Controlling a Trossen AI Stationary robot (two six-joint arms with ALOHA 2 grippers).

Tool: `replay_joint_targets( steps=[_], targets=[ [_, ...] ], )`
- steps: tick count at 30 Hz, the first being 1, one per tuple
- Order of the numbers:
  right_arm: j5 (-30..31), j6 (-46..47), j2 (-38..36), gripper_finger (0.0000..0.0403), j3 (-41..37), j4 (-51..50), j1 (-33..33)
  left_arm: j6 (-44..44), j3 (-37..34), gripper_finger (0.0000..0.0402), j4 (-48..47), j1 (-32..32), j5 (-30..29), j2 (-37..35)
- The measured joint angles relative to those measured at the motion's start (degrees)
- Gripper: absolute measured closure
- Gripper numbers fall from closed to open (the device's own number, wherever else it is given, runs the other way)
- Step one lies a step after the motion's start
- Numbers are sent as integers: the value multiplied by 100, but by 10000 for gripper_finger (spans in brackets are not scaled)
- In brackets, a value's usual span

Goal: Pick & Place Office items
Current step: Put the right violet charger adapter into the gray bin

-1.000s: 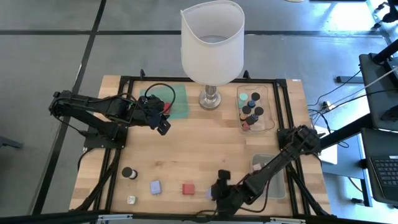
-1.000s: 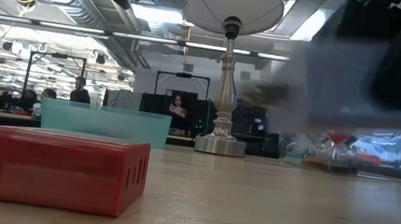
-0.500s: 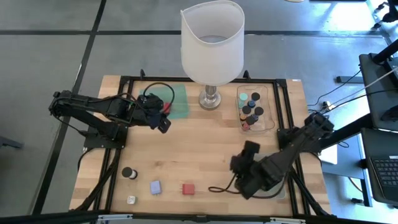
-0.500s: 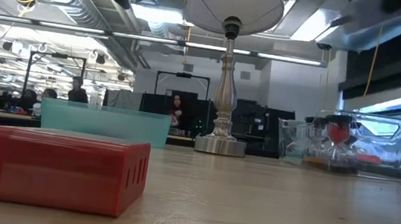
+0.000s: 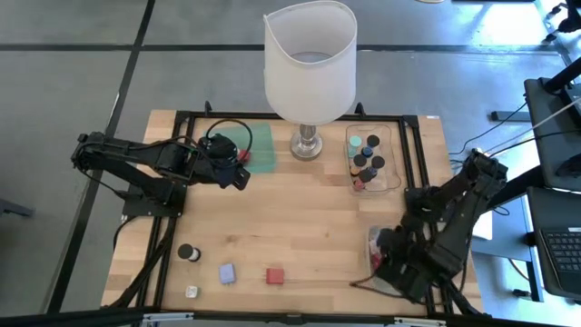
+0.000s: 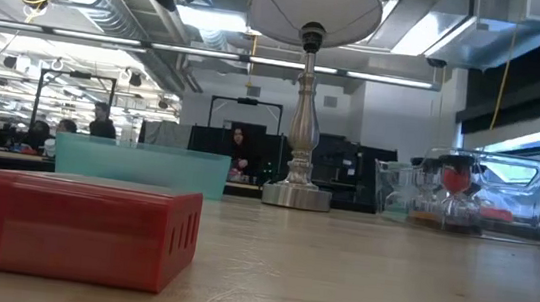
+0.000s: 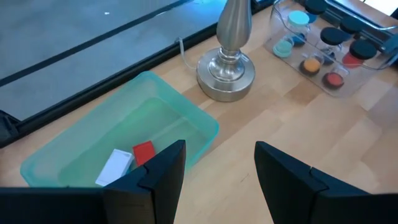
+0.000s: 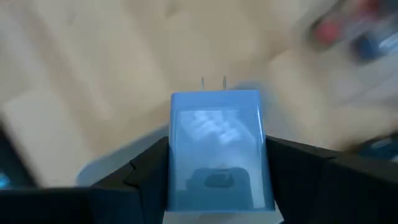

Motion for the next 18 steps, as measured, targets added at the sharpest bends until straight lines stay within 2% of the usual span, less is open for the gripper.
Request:
replay_joint_targets(
  steps=[4,8,14,18],
  targets=[
    [-627,450,55,193,-675,1184,494,-4,0,213,2,0,-98,0],
    [-1011,995,96,193,-1232,1884,796,-20,0,213,2,0,-195,0],
    [-1104,1478,83,189,-1667,2159,1053,-243,0,213,2,0,-282,0],
    [-1140,1467,103,162,-1737,2164,1135,-349,0,213,2,0,-276,0]
  ],
)
